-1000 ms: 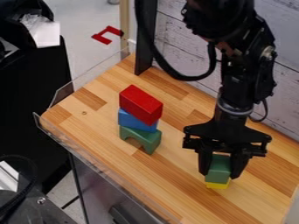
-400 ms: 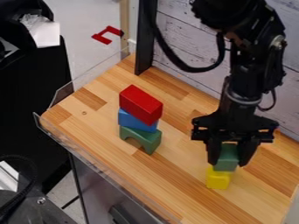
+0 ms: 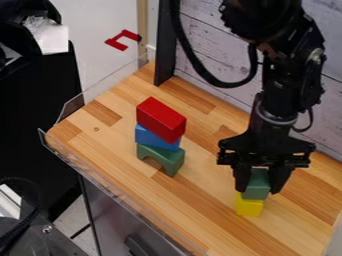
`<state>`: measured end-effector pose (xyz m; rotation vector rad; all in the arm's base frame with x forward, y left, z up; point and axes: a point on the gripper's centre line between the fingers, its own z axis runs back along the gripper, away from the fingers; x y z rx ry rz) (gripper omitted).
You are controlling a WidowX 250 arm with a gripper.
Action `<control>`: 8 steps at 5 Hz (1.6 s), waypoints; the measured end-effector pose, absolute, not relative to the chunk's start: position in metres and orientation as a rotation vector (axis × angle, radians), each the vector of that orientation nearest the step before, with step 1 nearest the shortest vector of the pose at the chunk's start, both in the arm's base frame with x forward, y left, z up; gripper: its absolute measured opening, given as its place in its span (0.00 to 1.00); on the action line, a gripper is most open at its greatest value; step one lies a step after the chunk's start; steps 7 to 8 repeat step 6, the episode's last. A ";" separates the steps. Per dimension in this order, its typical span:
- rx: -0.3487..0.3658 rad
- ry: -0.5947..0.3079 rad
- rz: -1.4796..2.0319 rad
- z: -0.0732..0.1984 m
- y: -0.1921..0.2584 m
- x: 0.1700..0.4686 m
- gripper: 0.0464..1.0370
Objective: Put the green bock down on the yellow block
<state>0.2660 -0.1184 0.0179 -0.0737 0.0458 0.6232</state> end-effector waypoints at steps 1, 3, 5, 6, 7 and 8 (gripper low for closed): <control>-0.075 0.044 0.617 0.018 -0.118 0.265 0.52; -0.082 0.075 0.590 0.015 -0.121 0.262 0.88; -0.108 0.045 0.601 0.034 -0.120 0.258 0.96; -0.118 -0.004 0.611 0.065 -0.114 0.254 0.96; -0.118 -0.004 0.611 0.065 -0.114 0.254 0.96; -0.118 -0.004 0.611 0.065 -0.114 0.254 0.96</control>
